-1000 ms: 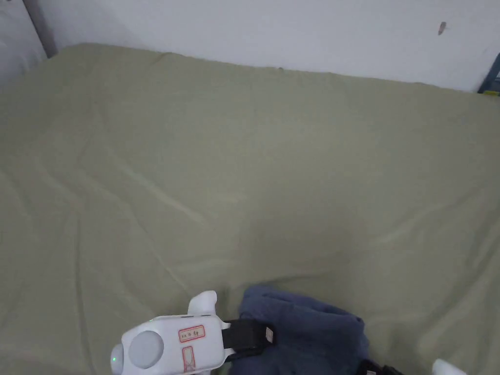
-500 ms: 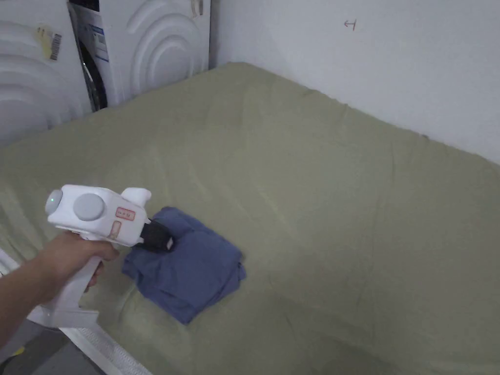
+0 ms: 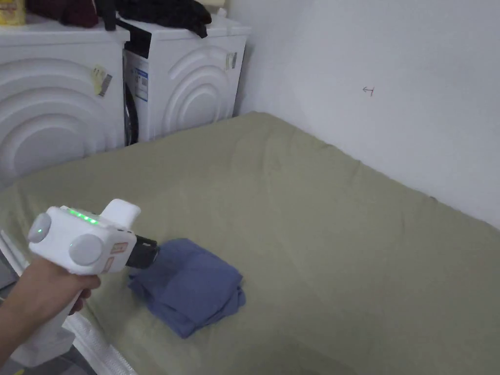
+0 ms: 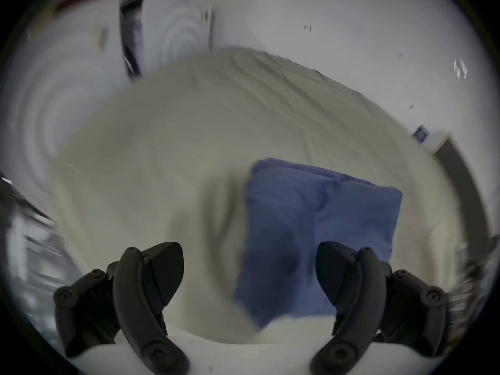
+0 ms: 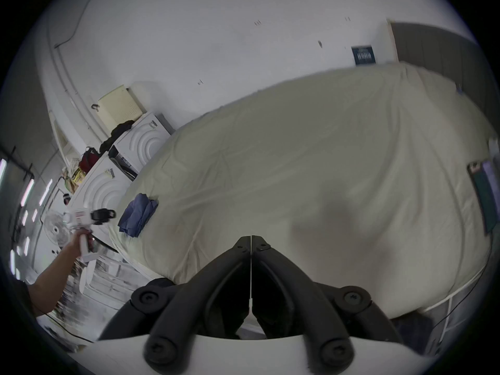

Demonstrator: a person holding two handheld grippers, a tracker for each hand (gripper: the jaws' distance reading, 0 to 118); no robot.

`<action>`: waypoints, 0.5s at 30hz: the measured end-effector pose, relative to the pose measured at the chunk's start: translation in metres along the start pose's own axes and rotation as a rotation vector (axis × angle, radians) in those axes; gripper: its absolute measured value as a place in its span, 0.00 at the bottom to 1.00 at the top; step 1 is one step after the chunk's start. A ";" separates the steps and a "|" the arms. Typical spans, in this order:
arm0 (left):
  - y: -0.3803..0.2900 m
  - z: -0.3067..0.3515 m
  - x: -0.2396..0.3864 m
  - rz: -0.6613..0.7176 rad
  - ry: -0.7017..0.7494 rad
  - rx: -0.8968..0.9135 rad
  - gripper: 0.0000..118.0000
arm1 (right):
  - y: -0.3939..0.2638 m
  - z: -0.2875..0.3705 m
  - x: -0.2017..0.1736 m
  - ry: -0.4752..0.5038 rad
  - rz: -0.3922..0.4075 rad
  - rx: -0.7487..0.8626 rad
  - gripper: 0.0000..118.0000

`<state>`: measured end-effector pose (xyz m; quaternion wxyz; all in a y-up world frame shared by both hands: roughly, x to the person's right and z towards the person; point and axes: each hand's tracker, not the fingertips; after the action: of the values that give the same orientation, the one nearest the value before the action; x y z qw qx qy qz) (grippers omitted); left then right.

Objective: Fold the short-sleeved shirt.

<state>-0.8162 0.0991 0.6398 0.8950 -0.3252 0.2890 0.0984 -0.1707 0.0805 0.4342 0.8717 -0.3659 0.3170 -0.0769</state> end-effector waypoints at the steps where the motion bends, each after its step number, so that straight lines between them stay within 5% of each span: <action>1: 0.001 0.026 0.014 0.012 -0.022 0.063 0.57 | 0.006 0.009 0.000 -0.007 0.026 0.026 0.01; 3: 0.003 0.083 0.054 -0.017 -0.065 0.195 0.25 | 0.024 0.036 0.000 -0.033 0.092 0.116 0.01; 6: 0.007 0.155 0.131 -0.120 -0.059 0.436 0.11 | 0.046 0.077 -0.001 -0.106 0.224 0.272 0.01; 15: 0.011 0.259 0.291 -0.118 -0.399 0.688 0.10 | 0.085 0.176 -0.017 -0.290 0.439 0.609 0.01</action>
<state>-0.4659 0.2693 0.6254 0.9943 0.0028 0.1066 0.0055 -0.0849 0.2511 0.4777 0.9716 -0.0213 0.2238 0.0733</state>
